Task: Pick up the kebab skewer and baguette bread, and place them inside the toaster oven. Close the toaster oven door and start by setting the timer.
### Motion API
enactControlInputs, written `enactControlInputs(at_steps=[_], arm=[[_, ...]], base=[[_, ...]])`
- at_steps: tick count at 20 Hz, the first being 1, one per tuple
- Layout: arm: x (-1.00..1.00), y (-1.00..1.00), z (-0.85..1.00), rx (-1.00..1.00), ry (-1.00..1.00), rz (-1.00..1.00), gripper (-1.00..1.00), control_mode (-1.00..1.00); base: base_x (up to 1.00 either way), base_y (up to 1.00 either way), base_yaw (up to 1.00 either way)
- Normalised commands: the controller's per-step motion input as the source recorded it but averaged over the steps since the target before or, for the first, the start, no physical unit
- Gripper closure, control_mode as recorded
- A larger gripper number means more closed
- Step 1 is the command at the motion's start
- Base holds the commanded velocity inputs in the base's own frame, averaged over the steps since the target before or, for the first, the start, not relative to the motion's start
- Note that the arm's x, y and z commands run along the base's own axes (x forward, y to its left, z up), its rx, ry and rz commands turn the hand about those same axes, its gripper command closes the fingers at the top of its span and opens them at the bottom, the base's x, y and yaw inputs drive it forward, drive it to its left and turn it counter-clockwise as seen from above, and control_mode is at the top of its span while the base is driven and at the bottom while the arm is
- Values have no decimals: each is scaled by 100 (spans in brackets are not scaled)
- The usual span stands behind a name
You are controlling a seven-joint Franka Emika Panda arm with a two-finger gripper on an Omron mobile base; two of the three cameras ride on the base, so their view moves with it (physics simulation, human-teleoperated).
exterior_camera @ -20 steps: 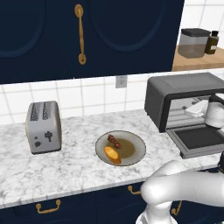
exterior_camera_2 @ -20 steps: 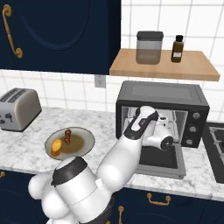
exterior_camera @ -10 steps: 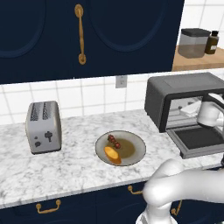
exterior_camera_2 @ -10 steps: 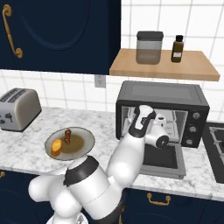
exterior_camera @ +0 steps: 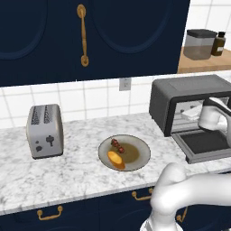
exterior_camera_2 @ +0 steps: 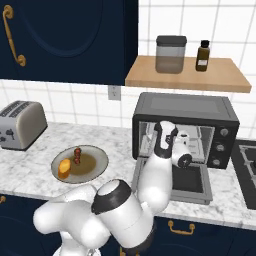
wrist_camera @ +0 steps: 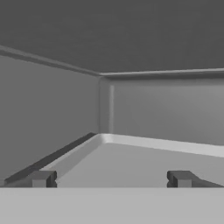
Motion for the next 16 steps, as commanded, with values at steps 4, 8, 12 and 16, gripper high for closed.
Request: enactControlInputs(at_steps=[4, 8, 12, 16], arm=[[25, -17, -9, 1, 0, 0, -100, -100], [33, -22, -2, 2, 0, 0, -100, -100], [36, -21, -17, 0, 0, 0, -100, -100], [28, -13, -34, 0, 0, 0, -100, -100]], base=[[0, 0, 0], [0, 0, 0], [0, 0, 0], [0, 0, 0]])
